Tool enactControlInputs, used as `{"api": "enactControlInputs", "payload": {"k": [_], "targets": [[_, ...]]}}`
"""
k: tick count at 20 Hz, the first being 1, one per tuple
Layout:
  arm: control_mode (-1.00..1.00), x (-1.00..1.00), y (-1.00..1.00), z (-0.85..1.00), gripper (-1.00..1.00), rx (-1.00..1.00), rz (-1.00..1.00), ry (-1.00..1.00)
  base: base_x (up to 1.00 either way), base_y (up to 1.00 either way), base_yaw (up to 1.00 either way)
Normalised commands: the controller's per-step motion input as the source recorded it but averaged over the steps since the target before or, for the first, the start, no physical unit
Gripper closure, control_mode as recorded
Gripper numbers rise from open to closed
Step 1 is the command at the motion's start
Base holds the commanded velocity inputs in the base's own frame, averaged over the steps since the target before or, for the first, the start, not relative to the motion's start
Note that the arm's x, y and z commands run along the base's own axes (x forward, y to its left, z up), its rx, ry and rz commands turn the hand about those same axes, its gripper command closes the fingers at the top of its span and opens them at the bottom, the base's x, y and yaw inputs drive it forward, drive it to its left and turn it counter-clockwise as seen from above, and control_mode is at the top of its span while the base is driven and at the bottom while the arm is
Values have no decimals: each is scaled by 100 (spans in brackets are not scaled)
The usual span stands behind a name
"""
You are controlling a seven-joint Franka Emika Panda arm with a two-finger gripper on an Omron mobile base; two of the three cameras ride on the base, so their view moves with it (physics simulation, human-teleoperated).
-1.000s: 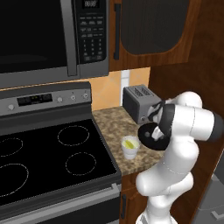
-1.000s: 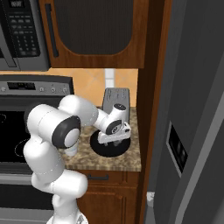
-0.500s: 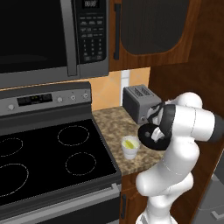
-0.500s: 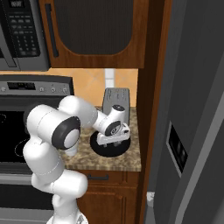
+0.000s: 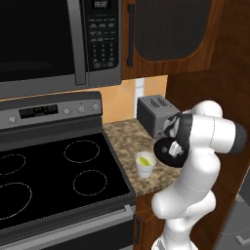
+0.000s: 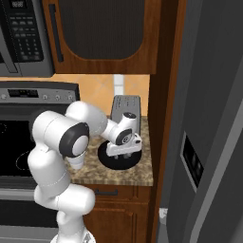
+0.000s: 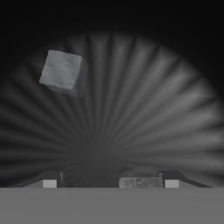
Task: Grab a lemon wedge from the fridge and one ice cube from the ice bowl, and put them in the glass of lemonade.
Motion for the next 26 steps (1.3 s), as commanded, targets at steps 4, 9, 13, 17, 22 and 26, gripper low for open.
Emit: {"api": "enactControlInputs", "payload": {"k": [4,9,13,17,22,26], "targets": [[-100,0,0,0,100,0,0,0,0,0,0],[-100,0,2,2,100,0,0,0,0,0,0],[-100,-19,16,36,100,0,0,0,0,0,0],[-100,-66,10,73,100,0,0,0,0,0,0],[-100,-66,44,71,100,0,0,0,0,0,0],[-100,-41,81,64,100,0,1,0,0,0,0]]}}
